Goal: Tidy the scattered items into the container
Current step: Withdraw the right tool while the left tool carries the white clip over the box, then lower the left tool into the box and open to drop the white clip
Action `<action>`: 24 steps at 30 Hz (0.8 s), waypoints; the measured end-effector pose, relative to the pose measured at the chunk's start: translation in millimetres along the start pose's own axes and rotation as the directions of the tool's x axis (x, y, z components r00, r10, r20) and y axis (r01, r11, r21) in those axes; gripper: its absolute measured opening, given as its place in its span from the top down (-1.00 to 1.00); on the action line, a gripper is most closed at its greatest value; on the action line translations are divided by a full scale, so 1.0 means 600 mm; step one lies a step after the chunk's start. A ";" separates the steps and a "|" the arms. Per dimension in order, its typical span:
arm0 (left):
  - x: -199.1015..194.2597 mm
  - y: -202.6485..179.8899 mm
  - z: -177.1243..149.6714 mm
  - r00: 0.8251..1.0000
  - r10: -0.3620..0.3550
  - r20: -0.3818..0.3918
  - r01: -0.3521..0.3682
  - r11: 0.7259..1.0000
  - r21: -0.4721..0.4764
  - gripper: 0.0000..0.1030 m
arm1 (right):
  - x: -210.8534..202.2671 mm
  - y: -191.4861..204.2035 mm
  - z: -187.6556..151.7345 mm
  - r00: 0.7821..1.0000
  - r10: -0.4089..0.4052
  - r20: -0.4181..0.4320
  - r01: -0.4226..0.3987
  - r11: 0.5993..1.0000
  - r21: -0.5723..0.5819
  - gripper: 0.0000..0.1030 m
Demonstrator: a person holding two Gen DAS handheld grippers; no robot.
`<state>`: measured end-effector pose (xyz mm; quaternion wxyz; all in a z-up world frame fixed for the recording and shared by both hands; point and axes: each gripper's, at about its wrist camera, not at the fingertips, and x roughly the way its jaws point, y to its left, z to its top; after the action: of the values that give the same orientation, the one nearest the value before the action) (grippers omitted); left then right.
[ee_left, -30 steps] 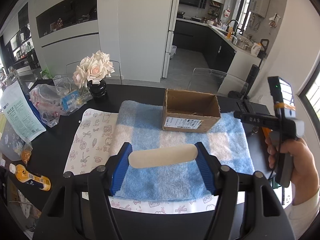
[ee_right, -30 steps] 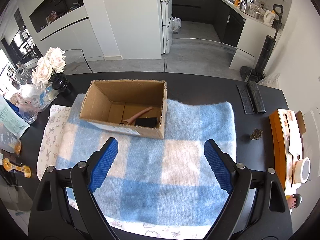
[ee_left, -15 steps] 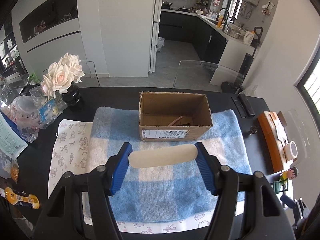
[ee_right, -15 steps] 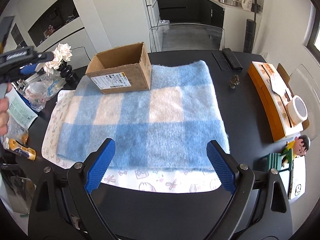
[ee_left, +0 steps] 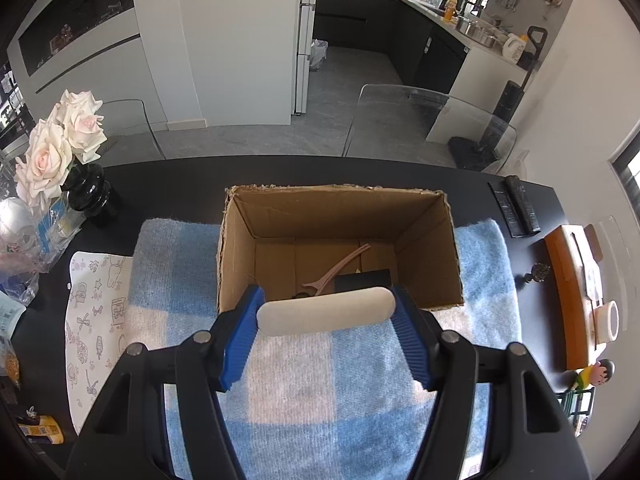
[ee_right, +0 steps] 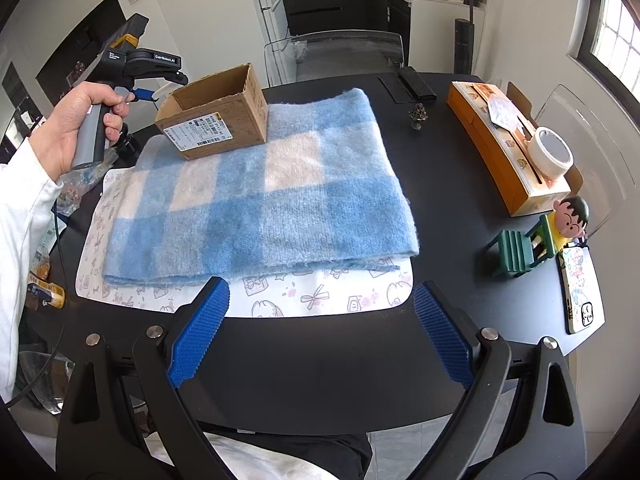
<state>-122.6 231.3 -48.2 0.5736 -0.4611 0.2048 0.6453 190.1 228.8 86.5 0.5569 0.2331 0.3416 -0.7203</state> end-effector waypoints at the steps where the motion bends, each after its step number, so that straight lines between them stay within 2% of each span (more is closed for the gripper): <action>1: 0.007 0.000 0.004 1.000 0.000 -0.005 0.000 1.000 0.002 -0.22 | -0.003 -0.004 0.000 1.000 -0.004 0.003 0.004 1.000 0.007 -0.85; 14: 0.047 -0.012 0.029 0.999 0.012 -0.030 -0.012 1.000 0.022 -0.22 | -0.016 -0.021 0.003 1.000 -0.025 0.013 0.025 0.999 0.022 -0.85; 19: 0.045 -0.016 0.031 1.000 0.024 -0.012 -0.023 0.999 0.034 -0.25 | -0.016 -0.022 0.003 1.000 -0.025 0.011 0.024 0.999 0.021 -0.85; 20: 0.045 -0.015 0.032 1.000 0.024 -0.009 -0.024 0.999 0.033 -0.32 | -0.016 -0.022 0.003 1.000 -0.026 0.010 0.025 0.999 0.021 -0.85; 22: 0.042 -0.014 0.032 1.000 0.025 -0.001 -0.025 0.999 0.031 -0.72 | -0.016 -0.022 0.003 1.000 -0.023 0.011 0.022 1.000 0.020 -0.85; 24: 0.040 -0.013 0.033 1.000 0.027 0.005 -0.027 0.999 0.030 -0.82 | -0.015 -0.023 0.004 1.000 -0.022 0.010 0.022 1.000 0.020 -0.85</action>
<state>-120.4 262.0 -56.4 0.5722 -0.4480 0.2192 0.6510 179.6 234.9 98.0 0.5483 0.2311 0.3340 -0.7311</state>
